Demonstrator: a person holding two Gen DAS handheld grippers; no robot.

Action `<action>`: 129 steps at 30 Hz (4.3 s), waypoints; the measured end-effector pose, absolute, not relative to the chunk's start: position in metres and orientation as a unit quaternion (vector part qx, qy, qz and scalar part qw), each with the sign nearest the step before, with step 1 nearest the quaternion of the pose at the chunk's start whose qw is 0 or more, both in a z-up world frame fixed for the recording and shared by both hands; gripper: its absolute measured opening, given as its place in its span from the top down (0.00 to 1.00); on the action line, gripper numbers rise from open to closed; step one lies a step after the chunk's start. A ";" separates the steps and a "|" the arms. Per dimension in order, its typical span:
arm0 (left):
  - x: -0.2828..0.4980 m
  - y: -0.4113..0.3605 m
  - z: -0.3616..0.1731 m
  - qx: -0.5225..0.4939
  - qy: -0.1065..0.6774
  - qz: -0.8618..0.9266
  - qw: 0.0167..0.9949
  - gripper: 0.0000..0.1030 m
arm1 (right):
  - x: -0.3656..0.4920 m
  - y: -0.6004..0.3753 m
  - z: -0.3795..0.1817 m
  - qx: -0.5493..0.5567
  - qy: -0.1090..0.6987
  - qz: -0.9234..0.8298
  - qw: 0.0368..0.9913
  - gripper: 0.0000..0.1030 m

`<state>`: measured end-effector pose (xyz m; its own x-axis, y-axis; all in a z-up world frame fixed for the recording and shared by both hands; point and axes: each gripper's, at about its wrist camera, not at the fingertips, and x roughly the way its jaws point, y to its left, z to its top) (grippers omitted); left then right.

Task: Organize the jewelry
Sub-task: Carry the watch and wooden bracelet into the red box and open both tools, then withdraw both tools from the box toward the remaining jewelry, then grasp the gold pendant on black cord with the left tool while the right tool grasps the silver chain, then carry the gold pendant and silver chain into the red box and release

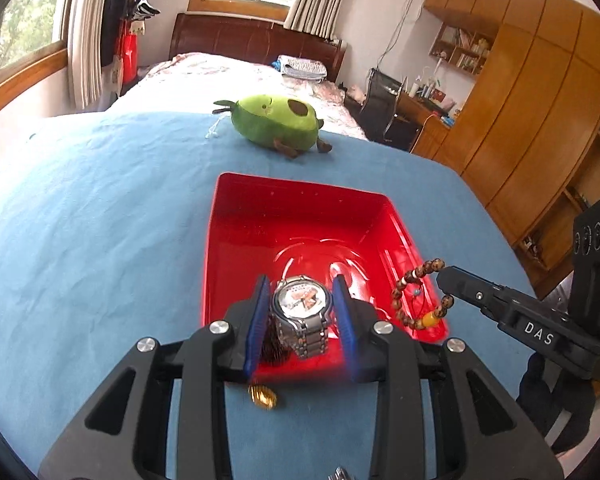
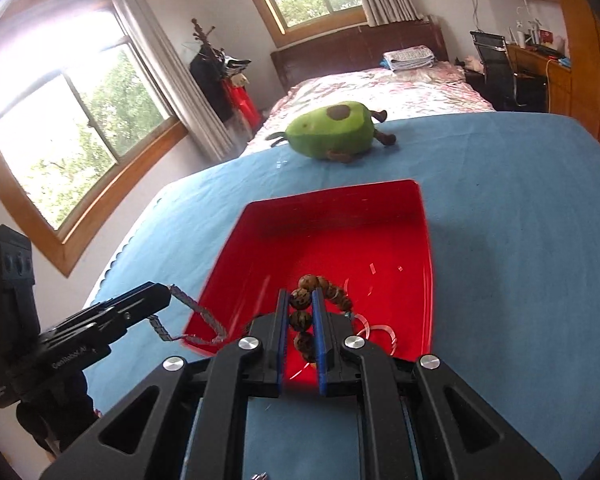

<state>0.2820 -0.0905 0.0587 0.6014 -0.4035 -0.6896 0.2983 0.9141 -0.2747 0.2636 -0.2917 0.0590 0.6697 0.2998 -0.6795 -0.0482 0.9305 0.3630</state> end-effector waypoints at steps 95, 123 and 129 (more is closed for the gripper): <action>0.148 0.026 -0.046 0.003 0.520 -0.128 0.845 0.88 | 0.081 -0.199 -0.035 0.080 0.545 0.198 0.811 0.74; 0.142 0.030 -0.051 -0.002 0.518 -0.138 0.844 0.87 | 0.135 -0.201 -0.032 0.085 0.529 0.156 0.830 0.86; 0.142 0.030 -0.051 -0.001 0.517 -0.139 0.844 0.87 | 0.136 -0.208 -0.042 0.086 0.530 0.141 0.832 0.57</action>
<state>0.1421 0.0305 -0.0515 0.4263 -0.2353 -0.8735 0.2341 0.9614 -0.1447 0.1358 -0.2075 -0.0424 0.3977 0.3258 -0.8577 -0.1431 0.9454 0.2927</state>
